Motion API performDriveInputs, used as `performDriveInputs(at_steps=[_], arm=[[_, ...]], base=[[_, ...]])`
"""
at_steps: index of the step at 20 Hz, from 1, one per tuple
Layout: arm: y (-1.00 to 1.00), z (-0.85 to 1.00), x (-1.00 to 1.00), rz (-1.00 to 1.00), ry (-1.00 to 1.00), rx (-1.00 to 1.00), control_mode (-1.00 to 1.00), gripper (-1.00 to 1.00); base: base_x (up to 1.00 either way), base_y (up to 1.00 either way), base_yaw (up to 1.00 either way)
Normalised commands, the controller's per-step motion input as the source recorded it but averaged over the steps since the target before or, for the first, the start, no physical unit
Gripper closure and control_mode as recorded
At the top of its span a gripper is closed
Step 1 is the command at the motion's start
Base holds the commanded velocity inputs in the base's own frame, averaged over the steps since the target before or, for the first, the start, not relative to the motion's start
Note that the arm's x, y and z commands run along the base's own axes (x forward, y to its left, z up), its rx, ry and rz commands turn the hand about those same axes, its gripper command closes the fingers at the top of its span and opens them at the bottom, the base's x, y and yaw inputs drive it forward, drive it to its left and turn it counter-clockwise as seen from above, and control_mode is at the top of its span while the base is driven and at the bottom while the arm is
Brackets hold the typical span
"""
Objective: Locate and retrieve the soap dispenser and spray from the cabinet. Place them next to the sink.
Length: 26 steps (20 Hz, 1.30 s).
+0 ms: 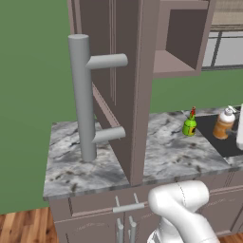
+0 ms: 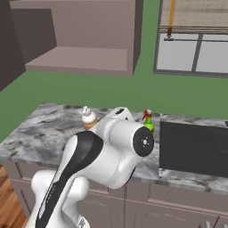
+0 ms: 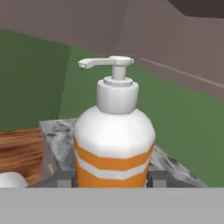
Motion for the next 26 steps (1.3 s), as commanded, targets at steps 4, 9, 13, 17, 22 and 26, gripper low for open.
performDriveInputs(at_steps=[4, 9, 13, 17, 22, 26], arm=[[-0.45, -0.45, 0.42, 0.21, 0.14, -0.01, -1.0, 1.0], [-0.34, -0.43, 0.45, 0.15, 0.15, 0.0, -1.0, 1.0], [-0.34, -0.51, 0.48, 0.14, 0.02, 0.0, -1.0, 1.0], [-0.34, -0.44, 0.44, 0.15, 0.01, 0.02, -1.0, 1.0], [-0.3, -0.33, 0.35, 0.13, 0.0, 0.02, -1.0, 1.0], [-0.22, -0.24, 0.39, 0.13, 0.0, 0.0, -1.0, 1.0]], base=[[0.0, 0.0, 0.0], [0.0, 0.0, 0.0], [0.0, 0.0, 0.0], [0.0, 0.0, 0.0], [0.0, 0.0, 0.0], [0.0, 0.0, 0.0]])
